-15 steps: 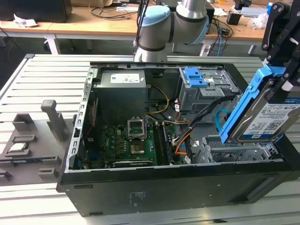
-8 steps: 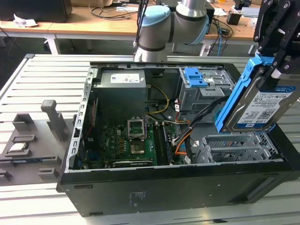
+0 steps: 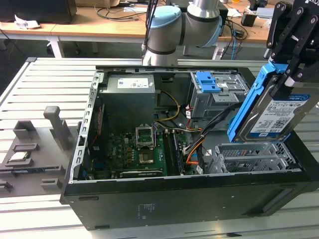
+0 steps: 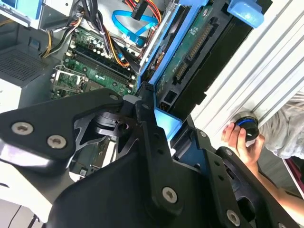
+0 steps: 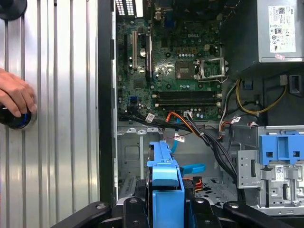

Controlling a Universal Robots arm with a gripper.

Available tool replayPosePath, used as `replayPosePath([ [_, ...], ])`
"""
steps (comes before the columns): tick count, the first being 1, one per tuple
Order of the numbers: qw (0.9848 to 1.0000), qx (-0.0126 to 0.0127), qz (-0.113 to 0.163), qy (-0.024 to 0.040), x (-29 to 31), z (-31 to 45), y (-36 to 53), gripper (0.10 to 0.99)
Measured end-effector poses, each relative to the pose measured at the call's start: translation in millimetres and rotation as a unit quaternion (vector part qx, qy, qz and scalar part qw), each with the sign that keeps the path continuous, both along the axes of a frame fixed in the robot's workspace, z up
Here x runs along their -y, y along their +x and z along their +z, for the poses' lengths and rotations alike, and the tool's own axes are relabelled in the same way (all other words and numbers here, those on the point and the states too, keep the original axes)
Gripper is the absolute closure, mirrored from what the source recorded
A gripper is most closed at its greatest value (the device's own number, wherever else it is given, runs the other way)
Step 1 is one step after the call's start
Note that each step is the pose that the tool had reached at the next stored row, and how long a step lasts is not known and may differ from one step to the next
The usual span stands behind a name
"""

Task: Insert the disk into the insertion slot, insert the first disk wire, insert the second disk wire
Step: 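Insert the disk into the insertion slot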

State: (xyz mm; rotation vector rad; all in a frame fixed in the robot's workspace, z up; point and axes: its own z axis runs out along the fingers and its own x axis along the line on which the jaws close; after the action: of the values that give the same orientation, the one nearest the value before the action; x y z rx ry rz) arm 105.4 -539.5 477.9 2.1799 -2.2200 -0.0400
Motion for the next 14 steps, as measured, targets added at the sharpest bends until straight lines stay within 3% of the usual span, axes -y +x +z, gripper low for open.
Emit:
replayPosePath([
  [5,1.0000,0.0000,0.000,0.0000,0.0,-3.8,0.0,0.718],
  [9,1.0000,0.0000,0.000,0.0000,-0.1,-11.7,-0.2,0.718],
  [14,1.0000,0.0000,0.000,0.0001,2.1,-17.4,-6.5,0.718],
])
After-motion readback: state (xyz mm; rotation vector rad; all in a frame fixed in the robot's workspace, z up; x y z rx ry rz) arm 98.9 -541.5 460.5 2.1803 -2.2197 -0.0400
